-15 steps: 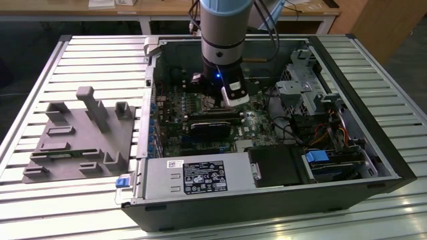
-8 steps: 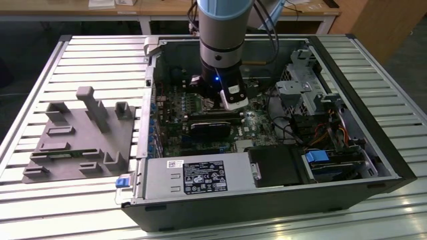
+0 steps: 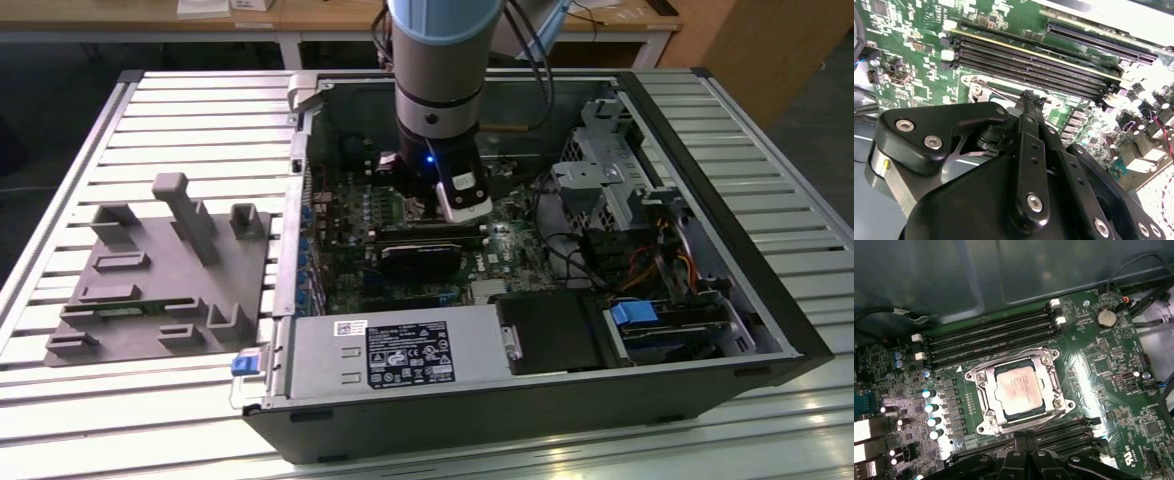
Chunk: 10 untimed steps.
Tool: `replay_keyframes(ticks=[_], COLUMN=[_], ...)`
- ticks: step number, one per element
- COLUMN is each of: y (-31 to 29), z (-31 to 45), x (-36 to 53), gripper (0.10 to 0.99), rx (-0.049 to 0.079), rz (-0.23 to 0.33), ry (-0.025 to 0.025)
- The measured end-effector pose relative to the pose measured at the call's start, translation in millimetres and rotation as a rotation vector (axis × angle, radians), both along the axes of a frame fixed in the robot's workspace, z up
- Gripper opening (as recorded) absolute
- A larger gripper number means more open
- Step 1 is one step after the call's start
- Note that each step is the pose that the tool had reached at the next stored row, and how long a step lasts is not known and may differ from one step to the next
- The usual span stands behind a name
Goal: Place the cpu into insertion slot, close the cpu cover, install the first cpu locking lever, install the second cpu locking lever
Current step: 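Install the second cpu locking lever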
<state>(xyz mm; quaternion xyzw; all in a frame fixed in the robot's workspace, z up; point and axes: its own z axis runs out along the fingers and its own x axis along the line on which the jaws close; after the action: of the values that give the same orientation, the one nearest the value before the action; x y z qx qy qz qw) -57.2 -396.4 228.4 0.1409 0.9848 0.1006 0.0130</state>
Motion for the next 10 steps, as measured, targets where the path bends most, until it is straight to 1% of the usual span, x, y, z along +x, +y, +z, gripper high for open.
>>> replay_keyframes(ticks=[4, 7, 10], y=[-0.2, -0.6, -1.4], z=[-3.0, -5.9, -8.4], x=[-5.3, -7.6, -9.1], gripper=[0.102, 0.102, 0.102], rx=[0.008, 0.012, 0.021], rz=[0.003, 0.005, 0.008], ry=[-0.0002, -0.0004, -0.0008])
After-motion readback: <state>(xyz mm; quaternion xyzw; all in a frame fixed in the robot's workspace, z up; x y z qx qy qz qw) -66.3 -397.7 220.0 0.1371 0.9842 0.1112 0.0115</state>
